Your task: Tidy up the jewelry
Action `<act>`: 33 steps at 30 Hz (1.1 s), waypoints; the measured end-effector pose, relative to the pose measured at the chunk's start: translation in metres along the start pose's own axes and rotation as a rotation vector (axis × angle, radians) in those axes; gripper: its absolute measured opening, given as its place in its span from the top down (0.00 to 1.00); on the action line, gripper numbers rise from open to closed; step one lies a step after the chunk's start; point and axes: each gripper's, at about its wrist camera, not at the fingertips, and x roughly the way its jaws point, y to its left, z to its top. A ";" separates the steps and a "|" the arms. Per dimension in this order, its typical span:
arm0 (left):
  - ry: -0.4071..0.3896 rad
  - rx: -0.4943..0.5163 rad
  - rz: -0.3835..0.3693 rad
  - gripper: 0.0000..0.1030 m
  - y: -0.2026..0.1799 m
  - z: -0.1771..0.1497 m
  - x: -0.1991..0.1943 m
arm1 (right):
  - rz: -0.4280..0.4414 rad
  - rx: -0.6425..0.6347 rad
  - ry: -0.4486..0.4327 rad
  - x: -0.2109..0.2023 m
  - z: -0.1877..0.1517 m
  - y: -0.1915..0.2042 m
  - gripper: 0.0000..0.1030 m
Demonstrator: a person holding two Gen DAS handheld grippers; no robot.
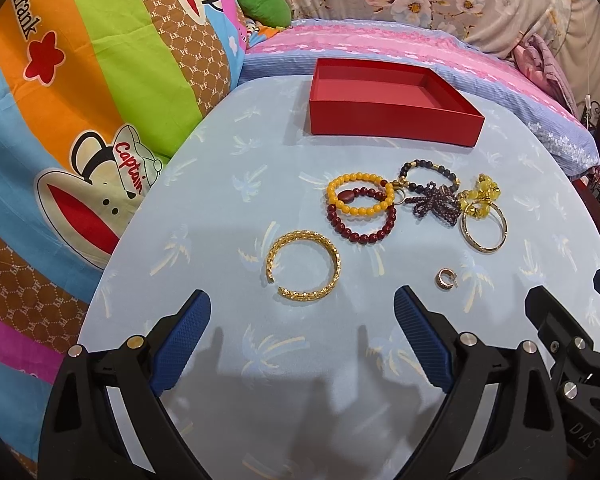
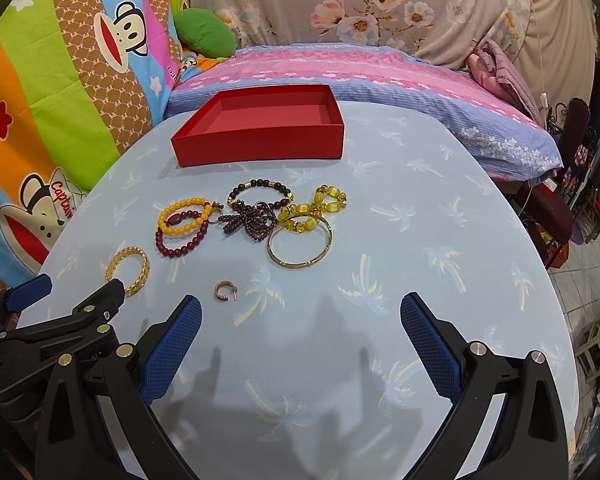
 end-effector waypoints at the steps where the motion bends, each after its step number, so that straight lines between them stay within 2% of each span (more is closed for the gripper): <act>1: 0.000 0.000 0.000 0.14 -0.001 0.000 0.000 | 0.000 0.000 -0.001 0.000 0.000 0.000 0.07; 33: -0.001 -0.001 -0.001 0.14 -0.001 0.000 -0.002 | -0.003 0.000 -0.002 -0.001 0.000 -0.001 0.07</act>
